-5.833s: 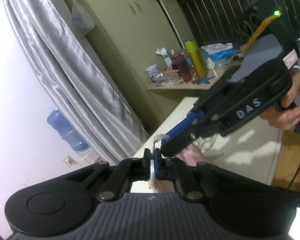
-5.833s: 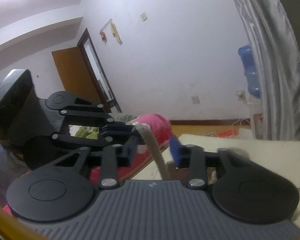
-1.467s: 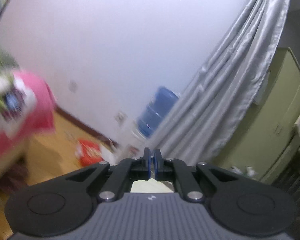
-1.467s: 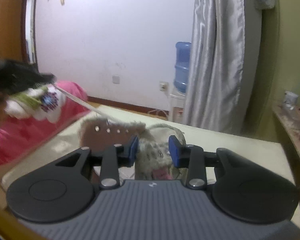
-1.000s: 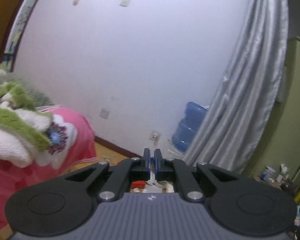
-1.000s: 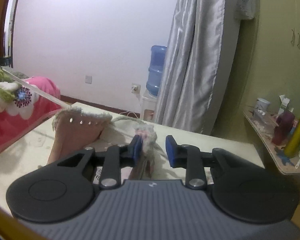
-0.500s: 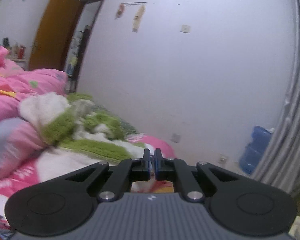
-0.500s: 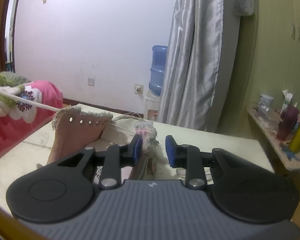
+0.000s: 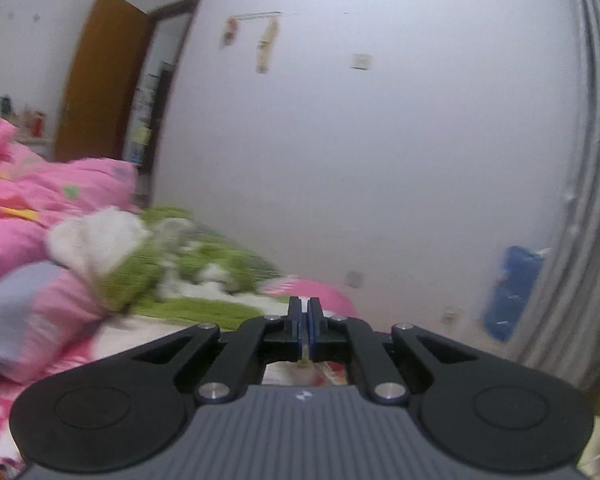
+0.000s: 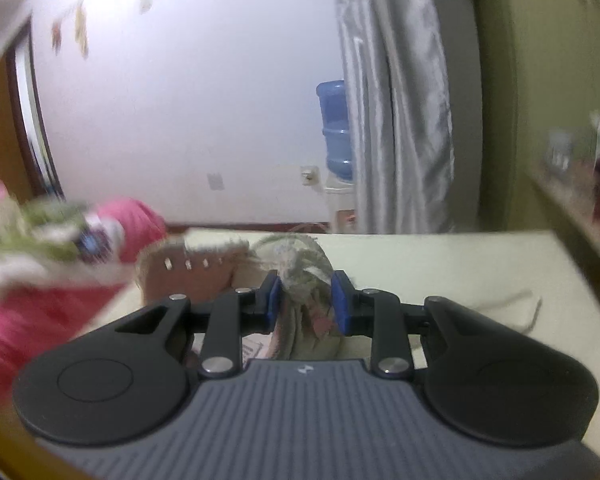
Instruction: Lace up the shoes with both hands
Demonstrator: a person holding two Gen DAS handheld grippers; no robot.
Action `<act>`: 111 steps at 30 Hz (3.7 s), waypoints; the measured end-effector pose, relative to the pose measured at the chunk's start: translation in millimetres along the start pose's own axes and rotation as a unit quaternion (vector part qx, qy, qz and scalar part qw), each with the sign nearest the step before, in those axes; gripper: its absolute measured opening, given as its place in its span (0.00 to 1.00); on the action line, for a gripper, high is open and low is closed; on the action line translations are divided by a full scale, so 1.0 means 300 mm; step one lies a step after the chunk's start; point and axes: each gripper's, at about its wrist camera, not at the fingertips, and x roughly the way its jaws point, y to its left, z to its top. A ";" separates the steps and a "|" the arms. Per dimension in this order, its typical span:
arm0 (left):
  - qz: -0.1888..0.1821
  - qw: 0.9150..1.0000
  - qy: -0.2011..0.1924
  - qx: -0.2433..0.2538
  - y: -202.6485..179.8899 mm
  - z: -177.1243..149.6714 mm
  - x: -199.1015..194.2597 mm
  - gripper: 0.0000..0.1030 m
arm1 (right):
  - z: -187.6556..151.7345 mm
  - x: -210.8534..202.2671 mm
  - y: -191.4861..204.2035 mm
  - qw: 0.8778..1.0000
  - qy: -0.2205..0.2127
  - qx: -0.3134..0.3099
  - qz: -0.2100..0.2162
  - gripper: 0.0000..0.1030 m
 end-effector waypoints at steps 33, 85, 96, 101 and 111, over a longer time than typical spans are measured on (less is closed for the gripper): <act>-0.087 0.995 -0.026 0.051 -0.255 0.056 -0.054 0.03 | -0.105 0.136 -0.027 0.976 0.099 -0.150 -0.123 0.01; -0.378 0.910 -0.064 0.158 -1.438 0.697 -0.393 0.03 | 1.195 -0.526 0.444 0.973 -0.217 -0.069 -0.028 0.01; -0.339 0.930 0.007 0.141 -1.090 0.257 -0.097 0.03 | 0.496 -0.221 0.185 0.982 -0.024 -0.167 -0.086 0.07; -0.349 0.924 0.066 0.142 -0.981 -0.016 0.012 0.03 | 0.257 -0.037 0.109 0.981 0.047 -0.178 -0.067 0.29; -0.380 0.901 0.189 0.088 -0.892 -0.350 0.183 0.03 | 0.220 0.261 0.027 0.987 0.119 -0.095 0.057 0.68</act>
